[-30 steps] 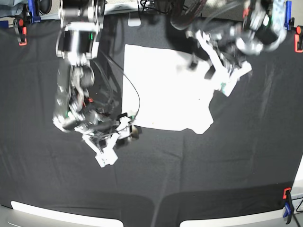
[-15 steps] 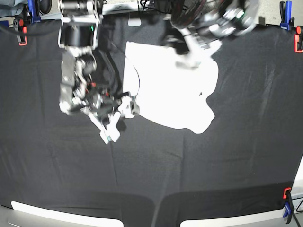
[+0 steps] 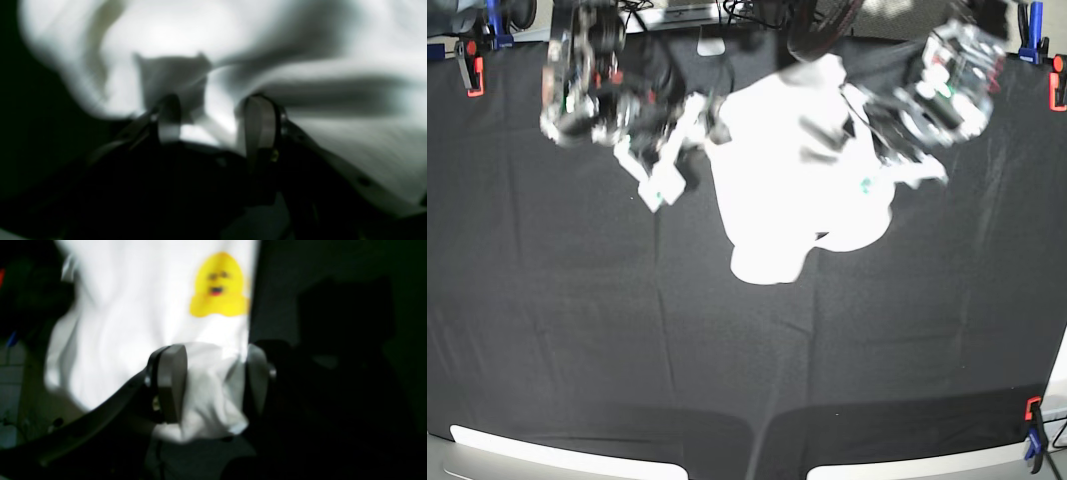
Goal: Layout the t-shirt on the table in an organized manner, then fold the t-shirt properly
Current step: 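Release the shirt and lift both grippers away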
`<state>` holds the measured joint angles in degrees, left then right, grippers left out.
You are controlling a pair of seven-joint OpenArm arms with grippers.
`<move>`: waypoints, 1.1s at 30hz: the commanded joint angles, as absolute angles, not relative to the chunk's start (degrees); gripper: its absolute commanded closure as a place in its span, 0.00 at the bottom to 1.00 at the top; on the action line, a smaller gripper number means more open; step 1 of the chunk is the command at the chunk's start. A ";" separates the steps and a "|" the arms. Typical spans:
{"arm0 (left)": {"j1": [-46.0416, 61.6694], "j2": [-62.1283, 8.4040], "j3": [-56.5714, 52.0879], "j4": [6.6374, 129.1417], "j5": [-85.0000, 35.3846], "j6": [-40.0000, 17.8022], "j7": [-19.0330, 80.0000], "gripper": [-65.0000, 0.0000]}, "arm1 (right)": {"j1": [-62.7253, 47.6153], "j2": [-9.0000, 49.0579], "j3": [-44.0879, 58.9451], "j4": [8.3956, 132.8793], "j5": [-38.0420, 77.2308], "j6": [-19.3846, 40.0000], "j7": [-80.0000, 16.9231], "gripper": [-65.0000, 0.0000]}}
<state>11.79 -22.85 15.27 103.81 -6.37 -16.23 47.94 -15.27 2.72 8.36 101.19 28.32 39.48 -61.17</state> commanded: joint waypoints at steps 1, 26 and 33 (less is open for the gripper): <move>10.11 -23.73 14.94 104.64 -6.61 -15.62 46.65 0.56 | -15.77 2.70 8.10 103.18 29.17 40.00 -60.45 0.55; 13.56 -32.14 5.89 123.04 -14.59 -1.48 54.30 0.56 | -27.24 2.72 8.82 124.03 25.74 40.00 -63.88 0.55; 31.88 -29.71 -11.64 125.91 -20.45 -4.03 56.45 0.56 | -39.48 2.70 18.37 135.00 29.17 40.00 -64.73 0.55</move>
